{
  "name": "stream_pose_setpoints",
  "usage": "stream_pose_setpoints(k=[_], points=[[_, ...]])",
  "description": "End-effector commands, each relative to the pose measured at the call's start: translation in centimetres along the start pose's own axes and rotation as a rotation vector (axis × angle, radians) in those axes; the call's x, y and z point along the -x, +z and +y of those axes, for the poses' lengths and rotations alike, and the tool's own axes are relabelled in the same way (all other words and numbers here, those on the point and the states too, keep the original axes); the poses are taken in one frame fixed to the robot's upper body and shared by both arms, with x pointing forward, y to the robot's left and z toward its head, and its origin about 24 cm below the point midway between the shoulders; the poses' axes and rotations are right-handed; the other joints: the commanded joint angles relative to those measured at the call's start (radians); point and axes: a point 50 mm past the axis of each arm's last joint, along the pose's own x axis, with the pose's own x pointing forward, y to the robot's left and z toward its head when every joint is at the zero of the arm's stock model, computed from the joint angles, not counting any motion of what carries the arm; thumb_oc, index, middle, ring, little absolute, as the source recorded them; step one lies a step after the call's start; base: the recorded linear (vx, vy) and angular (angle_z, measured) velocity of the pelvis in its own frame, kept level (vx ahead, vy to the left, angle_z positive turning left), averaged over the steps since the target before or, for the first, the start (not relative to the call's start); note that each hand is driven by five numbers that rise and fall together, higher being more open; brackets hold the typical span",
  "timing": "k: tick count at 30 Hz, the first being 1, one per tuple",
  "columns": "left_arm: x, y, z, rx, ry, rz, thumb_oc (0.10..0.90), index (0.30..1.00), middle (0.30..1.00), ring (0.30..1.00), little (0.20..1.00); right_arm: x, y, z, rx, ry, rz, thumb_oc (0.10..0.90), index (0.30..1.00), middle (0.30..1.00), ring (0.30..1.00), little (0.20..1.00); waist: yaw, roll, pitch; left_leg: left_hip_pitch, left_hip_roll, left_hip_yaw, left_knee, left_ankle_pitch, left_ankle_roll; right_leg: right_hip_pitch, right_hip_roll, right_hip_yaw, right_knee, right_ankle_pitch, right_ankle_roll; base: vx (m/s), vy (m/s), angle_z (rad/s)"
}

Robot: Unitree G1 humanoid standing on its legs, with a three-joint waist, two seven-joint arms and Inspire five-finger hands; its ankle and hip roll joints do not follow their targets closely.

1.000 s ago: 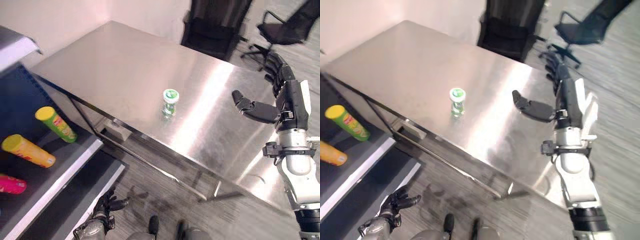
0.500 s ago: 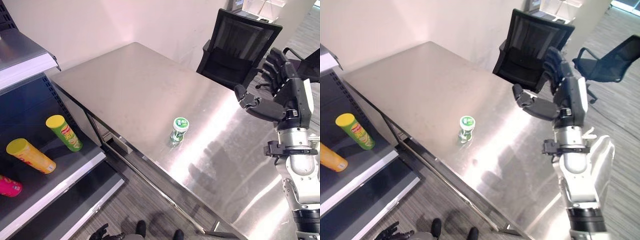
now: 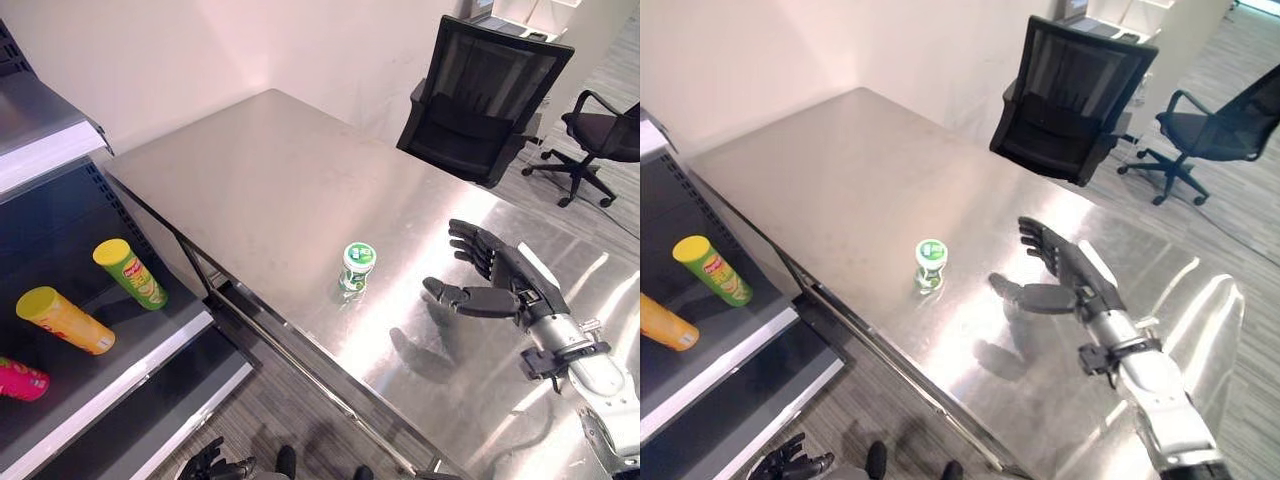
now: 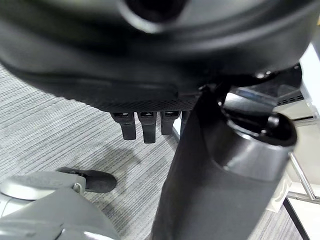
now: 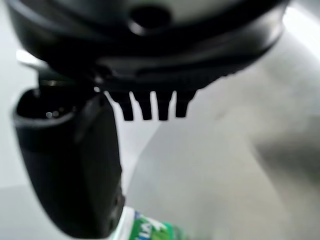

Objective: Put the goods on the table back onto the shelves and tidy them up.

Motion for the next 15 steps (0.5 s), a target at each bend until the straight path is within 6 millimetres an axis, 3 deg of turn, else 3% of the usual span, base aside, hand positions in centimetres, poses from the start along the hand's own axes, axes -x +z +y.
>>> stream_pose_setpoints(k=[1, 15], points=[[-0.4, 1.6, 0.2, -0.041, -0.025, -0.068, 0.800, 0.900, 0.900, 0.900, 0.900, -1.8, 5.4, -0.5, 0.124, 0.062, -0.245, 0.800, 0.900, 0.900, 0.900, 0.900, -0.002, -0.008, -0.055, -0.064, 0.026, -0.012, 0.008, -0.010, -0.068, 0.105, -0.020, -0.024, 0.026, -0.151, 0.066, 0.00, 0.000, 0.00], [-0.5, 1.8, -0.2, -0.066, -0.040, -0.070, 0.800, 0.900, 0.900, 0.900, 0.900, -4.2, 4.8, 1.6, 0.228, 0.124, -0.229, 0.800, 0.900, 0.900, 0.900, 0.900, 0.023, -0.002, -0.060, -0.063, 0.016, -0.026, 0.004, -0.013, -0.064, 0.106, -0.027, -0.043, 0.026, -0.149, 0.070, 0.02, 0.004, 0.01]])
